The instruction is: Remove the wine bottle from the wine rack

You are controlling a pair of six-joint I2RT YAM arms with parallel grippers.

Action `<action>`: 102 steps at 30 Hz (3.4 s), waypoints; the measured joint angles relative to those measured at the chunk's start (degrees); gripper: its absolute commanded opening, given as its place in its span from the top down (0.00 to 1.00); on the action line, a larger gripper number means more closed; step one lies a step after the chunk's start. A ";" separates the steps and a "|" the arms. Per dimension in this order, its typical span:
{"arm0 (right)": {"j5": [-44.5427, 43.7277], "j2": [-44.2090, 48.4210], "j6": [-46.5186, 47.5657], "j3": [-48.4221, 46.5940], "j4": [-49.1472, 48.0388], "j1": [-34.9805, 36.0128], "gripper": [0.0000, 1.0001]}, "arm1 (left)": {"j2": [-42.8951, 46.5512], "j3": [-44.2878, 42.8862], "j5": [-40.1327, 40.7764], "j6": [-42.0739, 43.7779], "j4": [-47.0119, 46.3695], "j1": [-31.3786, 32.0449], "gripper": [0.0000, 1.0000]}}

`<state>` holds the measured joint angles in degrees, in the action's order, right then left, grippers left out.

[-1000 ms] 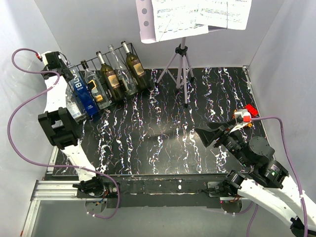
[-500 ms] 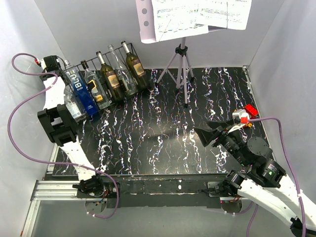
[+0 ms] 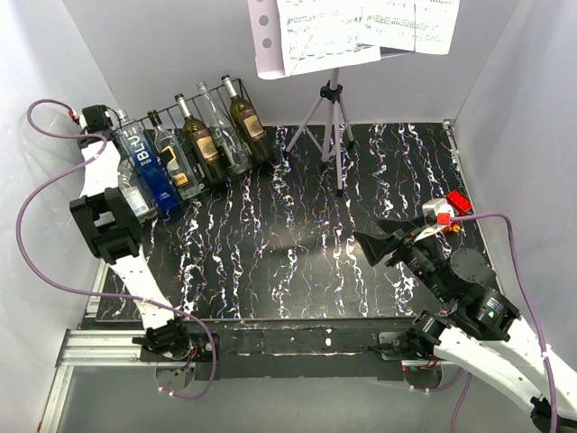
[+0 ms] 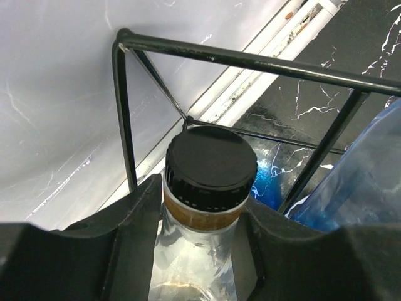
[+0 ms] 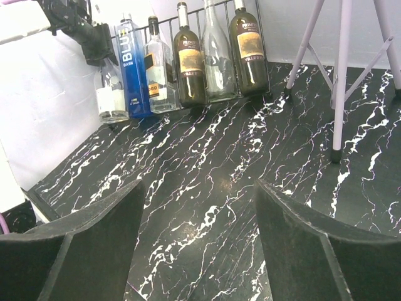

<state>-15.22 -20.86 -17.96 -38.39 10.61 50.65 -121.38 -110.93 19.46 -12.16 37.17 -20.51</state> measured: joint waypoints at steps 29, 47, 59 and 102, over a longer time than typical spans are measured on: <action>-1.92 2.80 4.09 -4.90 0.61 0.00 0.25 | 44.54 39.17 -6.16 2.56 -14.16 4.02 1.00; -5.49 3.76 3.52 -6.82 5.18 0.00 0.14 | 58.90 49.62 -14.51 5.29 -12.44 32.50 1.00; -7.65 5.60 2.69 -6.71 9.31 0.00 0.14 | 33.44 39.26 -11.50 11.10 -23.32 65.92 1.00; -16.50 -27.71 5.44 -12.26 4.55 -0.31 0.25 | 48.61 35.58 -3.23 0.72 -22.08 60.65 0.02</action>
<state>-31.73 -48.58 -12.51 -50.65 15.16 50.35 -72.77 -75.35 16.23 -11.44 15.09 40.14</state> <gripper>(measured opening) 0.777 0.981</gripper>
